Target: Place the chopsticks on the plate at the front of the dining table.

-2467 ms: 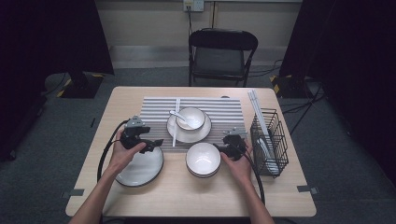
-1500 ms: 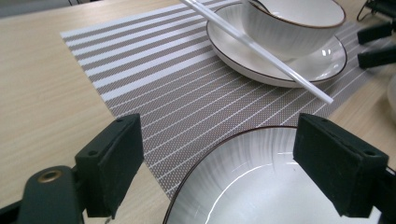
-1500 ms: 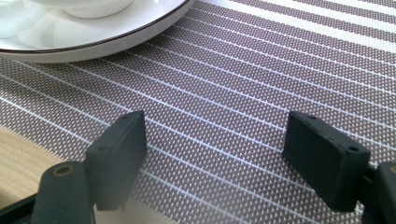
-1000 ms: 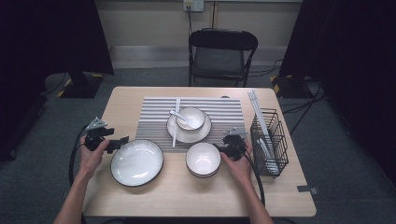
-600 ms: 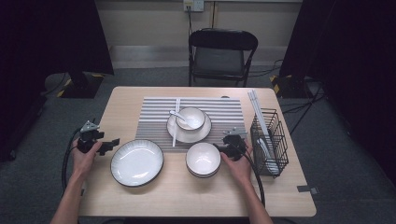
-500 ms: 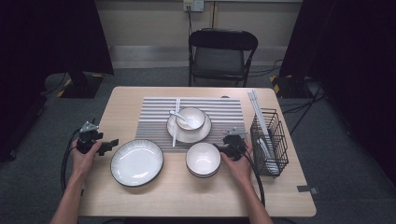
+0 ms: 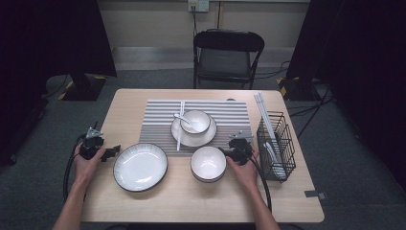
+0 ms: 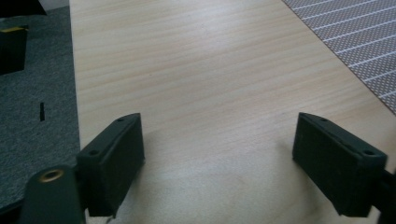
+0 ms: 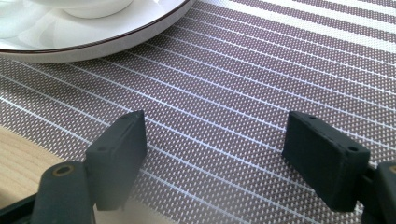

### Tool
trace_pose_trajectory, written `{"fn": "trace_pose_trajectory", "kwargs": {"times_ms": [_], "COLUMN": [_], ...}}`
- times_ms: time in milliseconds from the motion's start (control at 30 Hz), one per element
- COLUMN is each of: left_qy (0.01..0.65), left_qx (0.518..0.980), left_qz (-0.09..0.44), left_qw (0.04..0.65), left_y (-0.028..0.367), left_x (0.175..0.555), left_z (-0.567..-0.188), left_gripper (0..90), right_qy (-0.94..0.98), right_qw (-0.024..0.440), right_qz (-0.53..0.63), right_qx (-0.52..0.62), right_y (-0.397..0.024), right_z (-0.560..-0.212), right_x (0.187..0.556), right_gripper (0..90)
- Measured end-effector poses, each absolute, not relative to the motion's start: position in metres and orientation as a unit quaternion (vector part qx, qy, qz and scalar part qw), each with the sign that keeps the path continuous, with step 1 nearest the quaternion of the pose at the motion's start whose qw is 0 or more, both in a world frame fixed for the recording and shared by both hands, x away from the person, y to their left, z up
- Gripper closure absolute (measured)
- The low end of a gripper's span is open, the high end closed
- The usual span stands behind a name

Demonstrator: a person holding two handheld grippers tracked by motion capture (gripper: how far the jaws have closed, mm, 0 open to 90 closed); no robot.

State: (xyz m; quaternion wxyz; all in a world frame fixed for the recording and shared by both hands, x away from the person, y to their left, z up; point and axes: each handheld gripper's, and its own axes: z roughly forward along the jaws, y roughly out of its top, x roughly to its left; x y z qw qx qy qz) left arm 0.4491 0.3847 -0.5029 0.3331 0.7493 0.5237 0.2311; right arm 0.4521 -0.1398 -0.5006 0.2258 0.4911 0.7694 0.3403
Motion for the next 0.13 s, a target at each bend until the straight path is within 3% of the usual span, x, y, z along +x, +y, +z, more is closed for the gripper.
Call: {"fn": "trace_pose_trajectory", "kwargs": {"times_ms": [133], "left_qy": [0.523], "left_qx": [0.751], "left_qz": [0.232], "left_qw": [0.331], "left_y": [0.3851], "left_x": [0.4494], "left_z": [-0.5029], "left_gripper": [14.6], "right_qy": [0.770], "right_qw": [0.226], "right_qz": [0.340], "right_qx": [0.490], "right_y": [-0.1399], "right_z": [-0.5007], "right_x": [0.4522], "right_gripper": [21.1]}}
